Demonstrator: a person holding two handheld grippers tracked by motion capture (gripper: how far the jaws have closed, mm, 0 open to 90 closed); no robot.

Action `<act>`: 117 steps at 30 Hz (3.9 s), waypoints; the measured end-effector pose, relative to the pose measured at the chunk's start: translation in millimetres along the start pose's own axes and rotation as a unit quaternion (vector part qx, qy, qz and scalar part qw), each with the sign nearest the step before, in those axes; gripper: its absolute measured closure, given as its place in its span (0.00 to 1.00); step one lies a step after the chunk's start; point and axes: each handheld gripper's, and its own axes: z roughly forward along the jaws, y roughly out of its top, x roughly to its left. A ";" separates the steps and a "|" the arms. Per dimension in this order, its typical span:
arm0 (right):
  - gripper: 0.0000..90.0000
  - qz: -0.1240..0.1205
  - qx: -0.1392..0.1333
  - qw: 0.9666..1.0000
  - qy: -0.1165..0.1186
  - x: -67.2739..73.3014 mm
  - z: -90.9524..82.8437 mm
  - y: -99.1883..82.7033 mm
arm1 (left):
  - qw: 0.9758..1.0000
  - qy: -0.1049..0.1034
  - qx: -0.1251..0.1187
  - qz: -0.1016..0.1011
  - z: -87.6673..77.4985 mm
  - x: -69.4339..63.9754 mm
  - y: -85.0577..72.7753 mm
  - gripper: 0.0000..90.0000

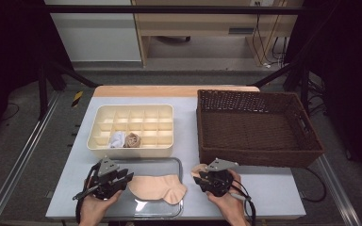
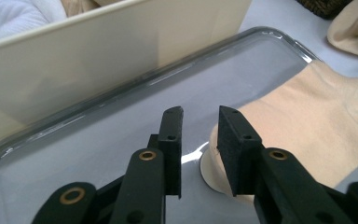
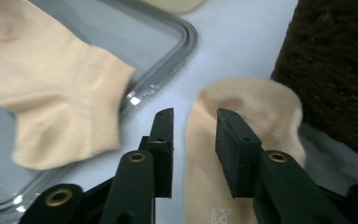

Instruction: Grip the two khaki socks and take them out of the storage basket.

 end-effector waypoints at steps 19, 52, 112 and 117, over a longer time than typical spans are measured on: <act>1.00 0.012 -0.012 1.000 0.015 -1.1 -2.5 2.7 | 1.000 -0.005 -0.005 -0.006 -11.5 4.5 -5.2 0.83; 0.78 0.030 -0.037 0.999 0.004 -27.9 -49.5 -25.6 | 0.997 -0.019 -0.067 0.037 -8.6 -53.4 47.7 0.60; 0.94 0.013 -0.002 1.000 -0.015 -30.8 -47.8 -25.7 | 0.996 -0.077 -0.001 0.043 40.2 -84.4 31.1 0.97; 0.94 0.013 -0.044 0.999 0.006 -23.8 -63.7 -15.6 | 0.995 -0.083 -0.019 0.043 20.0 -73.5 34.6 0.97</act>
